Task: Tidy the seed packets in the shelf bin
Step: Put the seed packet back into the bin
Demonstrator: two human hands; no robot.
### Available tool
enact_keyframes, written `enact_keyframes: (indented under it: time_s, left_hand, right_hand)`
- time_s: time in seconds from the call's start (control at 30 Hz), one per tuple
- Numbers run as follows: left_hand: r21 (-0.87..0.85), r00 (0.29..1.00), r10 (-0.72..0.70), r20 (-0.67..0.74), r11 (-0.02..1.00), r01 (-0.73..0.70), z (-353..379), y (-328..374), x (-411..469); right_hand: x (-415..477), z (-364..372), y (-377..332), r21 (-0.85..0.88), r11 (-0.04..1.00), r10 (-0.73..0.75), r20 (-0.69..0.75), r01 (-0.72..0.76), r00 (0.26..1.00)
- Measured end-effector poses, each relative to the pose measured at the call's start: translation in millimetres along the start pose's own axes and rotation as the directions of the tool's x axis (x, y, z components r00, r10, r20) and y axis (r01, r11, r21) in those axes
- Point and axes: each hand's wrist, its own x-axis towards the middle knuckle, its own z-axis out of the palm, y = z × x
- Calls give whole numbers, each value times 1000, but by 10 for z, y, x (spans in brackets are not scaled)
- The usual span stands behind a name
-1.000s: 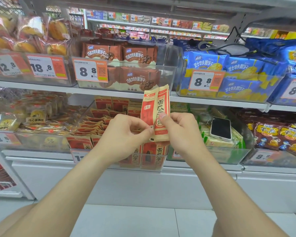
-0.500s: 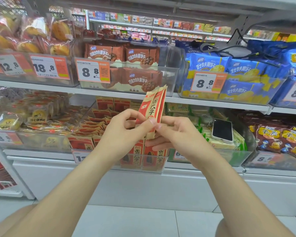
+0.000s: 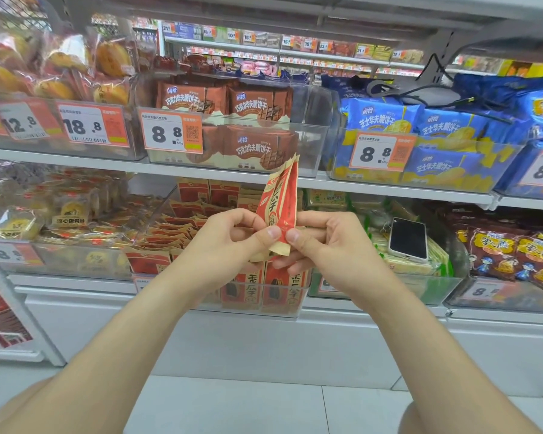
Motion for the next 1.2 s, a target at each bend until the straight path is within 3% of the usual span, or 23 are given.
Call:
enact_keyframes:
  time_s: [0.23,0.47,0.6,0.8,1.03,1.2]
  left_hand:
    - [-50,1000,-18,-1,999,18,0,-15,4]
    - [-100,978,45,-206,993,-67,119,-19,17]
    - [-145,996,77,-46,986,-83,96,-17,20]
    - [-91,998,61,34,994,-58,105,-14,-1]
    - [-103,997,48,55,994,-42,115,-17,9]
    - [-171,974,57,219,985,-19,109,-32,-20]
  right_hand:
    - [-34,0,-47,-23,1000,4,-2,-5,1000]
    - [-74,90,-20,-227,972,-38,80,56,996]
    - [-12,76,-15,-103,995,-6,-25,3,1000]
    - [19,128,-6,-68,993,-105,-206,93,973]
    - [-2,140,3,-85,985,-164,-177,151,970]
    - [26,109,32,-146,954,-289,-227,260,930]
